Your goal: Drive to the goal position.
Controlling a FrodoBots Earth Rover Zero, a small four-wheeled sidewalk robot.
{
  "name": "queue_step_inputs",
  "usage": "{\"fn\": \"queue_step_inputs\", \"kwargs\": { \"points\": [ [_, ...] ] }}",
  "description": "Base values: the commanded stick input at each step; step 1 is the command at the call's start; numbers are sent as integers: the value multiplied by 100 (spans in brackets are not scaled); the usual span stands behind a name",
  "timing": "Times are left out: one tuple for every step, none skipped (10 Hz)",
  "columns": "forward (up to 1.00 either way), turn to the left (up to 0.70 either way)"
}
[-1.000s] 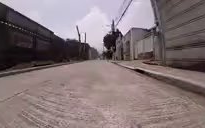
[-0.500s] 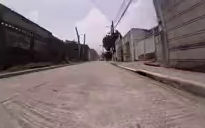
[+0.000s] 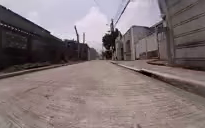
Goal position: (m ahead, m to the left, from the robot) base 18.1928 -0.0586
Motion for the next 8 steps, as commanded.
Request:
{"fn": "queue_step_inputs", "kwargs": {
  "points": [
    [70, 0],
    [70, 0],
    [70, 0],
    [70, 0],
    [70, 0],
    [70, 0],
    [70, 0],
    [70, 0]
  ]
}}
